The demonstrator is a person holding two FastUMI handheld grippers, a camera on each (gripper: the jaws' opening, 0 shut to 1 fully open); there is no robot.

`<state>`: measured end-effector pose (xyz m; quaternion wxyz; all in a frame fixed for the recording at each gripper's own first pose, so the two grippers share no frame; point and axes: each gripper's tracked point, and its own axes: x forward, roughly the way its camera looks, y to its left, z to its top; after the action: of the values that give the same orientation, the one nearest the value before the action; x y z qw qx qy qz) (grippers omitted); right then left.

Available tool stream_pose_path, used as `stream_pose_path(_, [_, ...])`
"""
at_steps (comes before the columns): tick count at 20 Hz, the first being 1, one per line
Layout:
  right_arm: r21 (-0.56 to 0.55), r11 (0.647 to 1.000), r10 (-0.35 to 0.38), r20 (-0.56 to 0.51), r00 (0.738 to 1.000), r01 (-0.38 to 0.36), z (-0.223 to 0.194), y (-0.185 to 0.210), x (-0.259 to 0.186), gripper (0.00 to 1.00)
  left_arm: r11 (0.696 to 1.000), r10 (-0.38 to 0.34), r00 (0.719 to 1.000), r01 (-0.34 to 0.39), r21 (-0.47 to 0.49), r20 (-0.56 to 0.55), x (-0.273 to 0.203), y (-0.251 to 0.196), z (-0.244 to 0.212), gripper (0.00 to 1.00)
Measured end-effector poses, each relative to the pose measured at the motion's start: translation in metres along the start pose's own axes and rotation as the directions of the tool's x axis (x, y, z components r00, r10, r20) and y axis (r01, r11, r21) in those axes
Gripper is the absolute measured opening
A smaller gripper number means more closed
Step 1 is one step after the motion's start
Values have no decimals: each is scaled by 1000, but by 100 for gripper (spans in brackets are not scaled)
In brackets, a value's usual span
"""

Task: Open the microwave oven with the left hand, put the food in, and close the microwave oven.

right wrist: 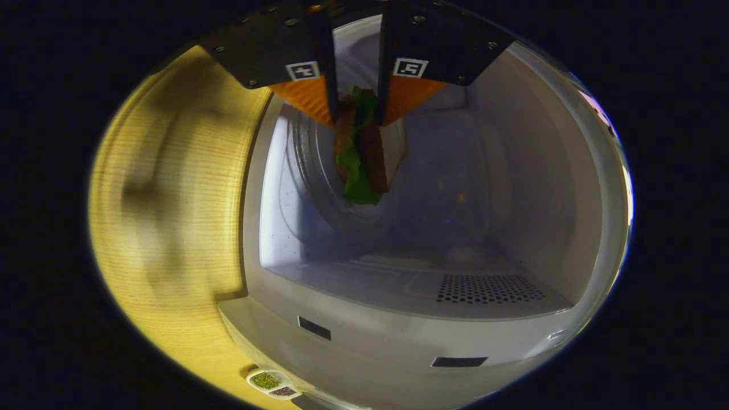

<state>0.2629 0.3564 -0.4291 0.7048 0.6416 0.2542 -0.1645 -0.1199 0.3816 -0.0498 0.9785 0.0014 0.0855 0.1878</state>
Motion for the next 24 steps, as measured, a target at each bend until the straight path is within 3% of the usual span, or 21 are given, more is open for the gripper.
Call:
stream_pose_path(2, [-34,999,5,-23,1000,-5,1,1,-9,46,1000,-27,1000,27,-1,10,4,-11,2,96])
stream_pose_path(4, [-168,986,-24,-44,999,17,7,-2,-28,85,998,-57,998,57,2,20,7,-23,4,96])
stream_pose_path(5, [-245,969,-22,-51,998,9,6,2,-36,87,997,-75,997,75,1,28,9,-33,8,96])
stream_pose_path(6, [-321,947,-29,-68,997,5,6,2,-45,97,995,-95,995,95,-1,34,10,-41,9,96])
stream_pose_path(8, [-469,883,-27,-84,996,-16,10,3,-67,97,991,-134,990,134,-1,45,13,-59,11,96])
stream_pose_path(10, [-607,794,-13,-81,997,-39,22,6,-92,97,986,-167,985,167,5,48,15,-74,10,96])
stream_pose_path(12, [-747,664,-46,-72,996,-24,35,-2,-128,97,980,-198,979,197,9,55,13,-90,9,98])
stream_pose_path(15, [-910,412,17,-35,999,-38,60,7,-181,97,975,-220,974,220,10,61,13,-106,2,96])
stream_pose_path(16, [-936,350,47,-35,998,-49,65,13,-199,97,973,-229,972,229,7,52,12,-113,-2,96])
stream_pose_path(17, [-949,309,74,-37,997,-59,70,19,-217,97,971,-240,970,240,5,46,11,-118,-6,96])
stream_pose_path(19, [-960,273,122,-35,992,-67,82,33,-252,97,965,-262,964,262,7,38,10,-130,-10,97])
stream_pose_path(24, [-973,226,277,30,960,-35,126,71,-335,97,949,-316,948,316,22,29,6,-161,-16,98])
